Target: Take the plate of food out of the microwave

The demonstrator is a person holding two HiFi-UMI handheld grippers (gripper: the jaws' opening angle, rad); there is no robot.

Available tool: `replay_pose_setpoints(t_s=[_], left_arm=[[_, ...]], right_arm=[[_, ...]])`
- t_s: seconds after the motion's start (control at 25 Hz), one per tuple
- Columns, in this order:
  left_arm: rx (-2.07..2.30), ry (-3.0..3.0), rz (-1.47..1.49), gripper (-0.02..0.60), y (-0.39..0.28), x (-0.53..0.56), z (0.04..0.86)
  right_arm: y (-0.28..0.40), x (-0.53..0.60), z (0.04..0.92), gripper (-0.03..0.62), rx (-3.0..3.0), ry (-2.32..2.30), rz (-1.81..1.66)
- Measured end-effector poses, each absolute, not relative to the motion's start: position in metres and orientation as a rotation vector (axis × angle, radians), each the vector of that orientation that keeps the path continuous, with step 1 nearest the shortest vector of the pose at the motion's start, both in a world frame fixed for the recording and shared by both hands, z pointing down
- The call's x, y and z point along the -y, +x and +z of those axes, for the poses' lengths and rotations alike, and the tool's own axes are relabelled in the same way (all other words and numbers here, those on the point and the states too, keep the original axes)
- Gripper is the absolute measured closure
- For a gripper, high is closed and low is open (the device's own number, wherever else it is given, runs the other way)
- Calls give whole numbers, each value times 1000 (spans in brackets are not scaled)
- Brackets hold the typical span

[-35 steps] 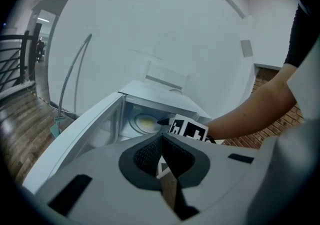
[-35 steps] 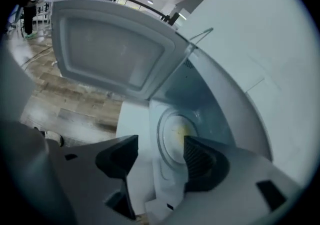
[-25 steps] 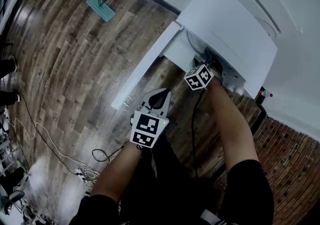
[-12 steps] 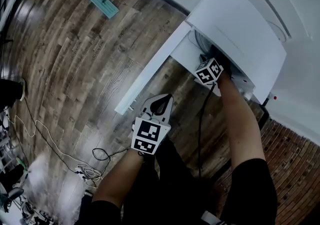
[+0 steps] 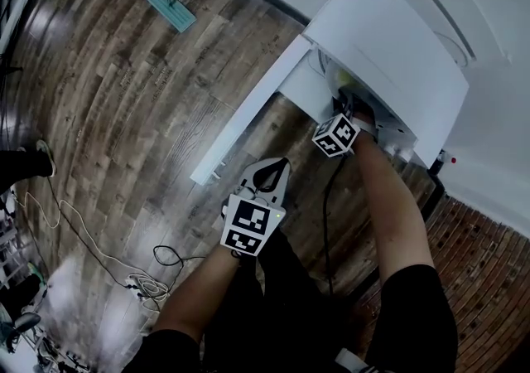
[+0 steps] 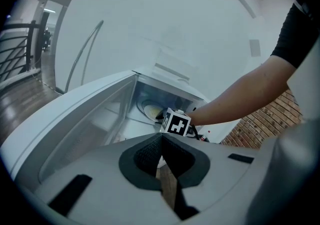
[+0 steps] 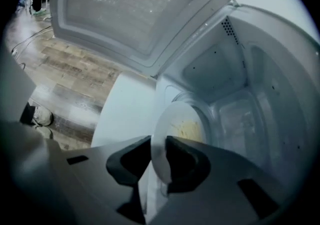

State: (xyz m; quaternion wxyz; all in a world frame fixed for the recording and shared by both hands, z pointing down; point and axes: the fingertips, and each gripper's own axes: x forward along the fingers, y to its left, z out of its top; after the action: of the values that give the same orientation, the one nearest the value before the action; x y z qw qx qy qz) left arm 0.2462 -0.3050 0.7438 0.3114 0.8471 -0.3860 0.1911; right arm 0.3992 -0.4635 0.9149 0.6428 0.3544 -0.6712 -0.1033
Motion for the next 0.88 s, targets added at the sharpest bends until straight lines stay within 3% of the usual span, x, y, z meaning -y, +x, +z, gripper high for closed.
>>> replay_pose_setpoints(t_s=[0.4, 0.88], left_arm=[[1032, 2242, 509, 591, 243, 292, 739], [1063, 2291, 500, 591, 233, 284, 704]], right_arm=[[401, 438, 890, 568, 1370, 882, -560], [371, 372, 841, 571, 1404, 867, -711]])
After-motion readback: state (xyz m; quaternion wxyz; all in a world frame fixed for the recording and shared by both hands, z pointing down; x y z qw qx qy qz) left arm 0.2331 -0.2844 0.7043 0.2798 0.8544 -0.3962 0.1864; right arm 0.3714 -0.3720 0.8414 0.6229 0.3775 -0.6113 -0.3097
